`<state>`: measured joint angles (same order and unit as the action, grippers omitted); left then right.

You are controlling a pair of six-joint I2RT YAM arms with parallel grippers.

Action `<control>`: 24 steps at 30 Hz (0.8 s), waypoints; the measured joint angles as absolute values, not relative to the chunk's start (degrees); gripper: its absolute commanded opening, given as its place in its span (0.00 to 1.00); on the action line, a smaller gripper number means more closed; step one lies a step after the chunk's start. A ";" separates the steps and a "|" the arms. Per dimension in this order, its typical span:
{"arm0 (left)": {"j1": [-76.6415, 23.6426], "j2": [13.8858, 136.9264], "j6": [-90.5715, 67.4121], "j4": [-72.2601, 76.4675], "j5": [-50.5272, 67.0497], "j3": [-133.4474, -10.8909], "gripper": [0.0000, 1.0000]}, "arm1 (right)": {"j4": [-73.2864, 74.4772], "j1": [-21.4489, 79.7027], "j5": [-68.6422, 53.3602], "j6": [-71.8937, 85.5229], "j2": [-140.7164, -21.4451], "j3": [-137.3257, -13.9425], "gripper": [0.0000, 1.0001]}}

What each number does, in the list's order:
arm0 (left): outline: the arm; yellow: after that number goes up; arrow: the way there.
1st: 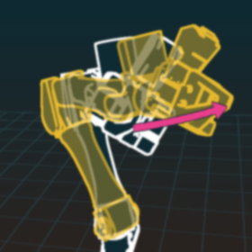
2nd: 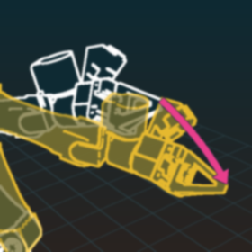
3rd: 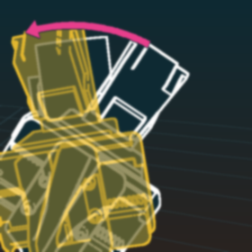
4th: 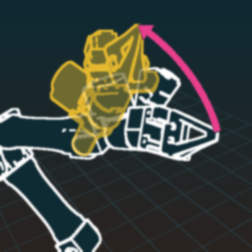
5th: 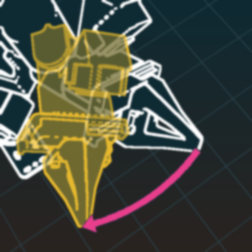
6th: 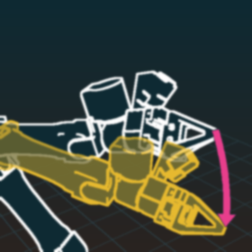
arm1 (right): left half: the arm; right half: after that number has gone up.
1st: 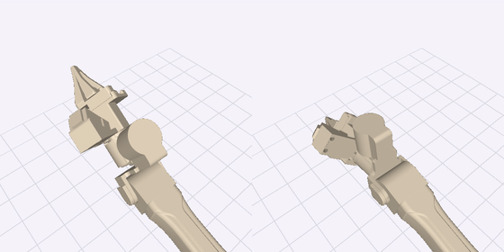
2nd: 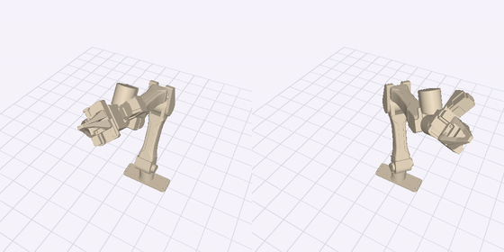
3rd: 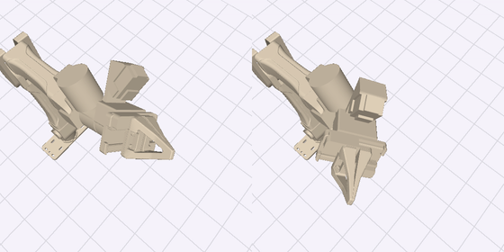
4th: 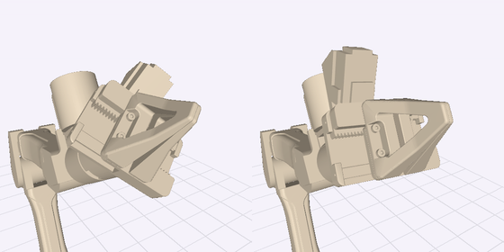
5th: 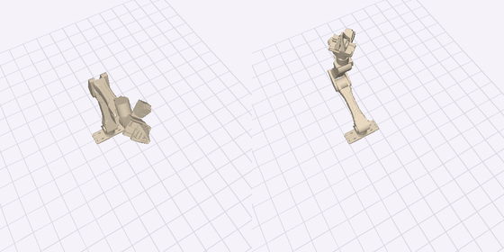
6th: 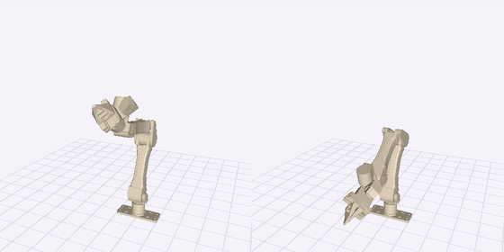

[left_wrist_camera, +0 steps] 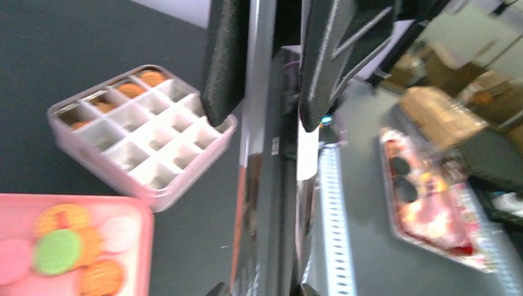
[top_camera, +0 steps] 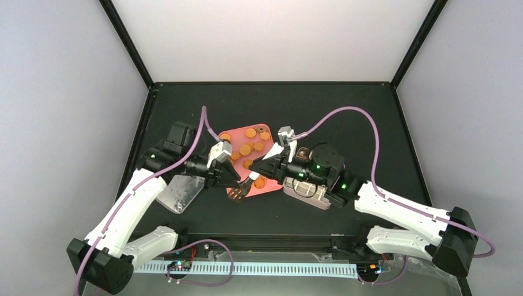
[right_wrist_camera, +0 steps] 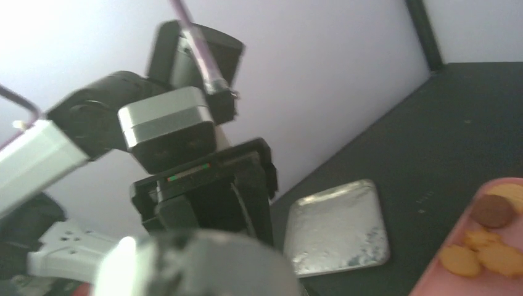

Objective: Pack the cookies
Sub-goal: Pass from the left arm to the right, then pick up the fake cookies from the plate.

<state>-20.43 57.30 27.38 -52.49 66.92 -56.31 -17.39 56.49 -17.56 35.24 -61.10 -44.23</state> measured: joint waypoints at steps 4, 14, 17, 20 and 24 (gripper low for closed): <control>-20.23 57.32 26.28 -49.34 56.47 -56.27 0.61 | -12.95 56.47 -13.80 33.45 -60.93 -44.23 0.29; -15.57 55.64 28.71 -46.59 39.72 -55.86 0.81 | -2.72 57.41 -2.26 26.76 -63.51 -46.83 0.30; -11.97 55.35 30.04 -45.54 37.23 -54.35 0.81 | -1.15 58.22 2.26 24.49 -65.36 -48.34 0.30; -6.90 55.40 32.03 -45.01 35.05 -51.37 0.83 | -0.23 58.52 6.31 22.37 -68.18 -50.22 0.31; -1.72 55.40 34.87 -45.10 32.91 -49.04 0.84 | 0.03 58.54 10.70 19.68 -72.27 -52.99 0.32</control>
<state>-1.72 55.40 34.87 -45.10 32.91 -49.04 0.03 58.54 10.70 19.68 -72.27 -52.99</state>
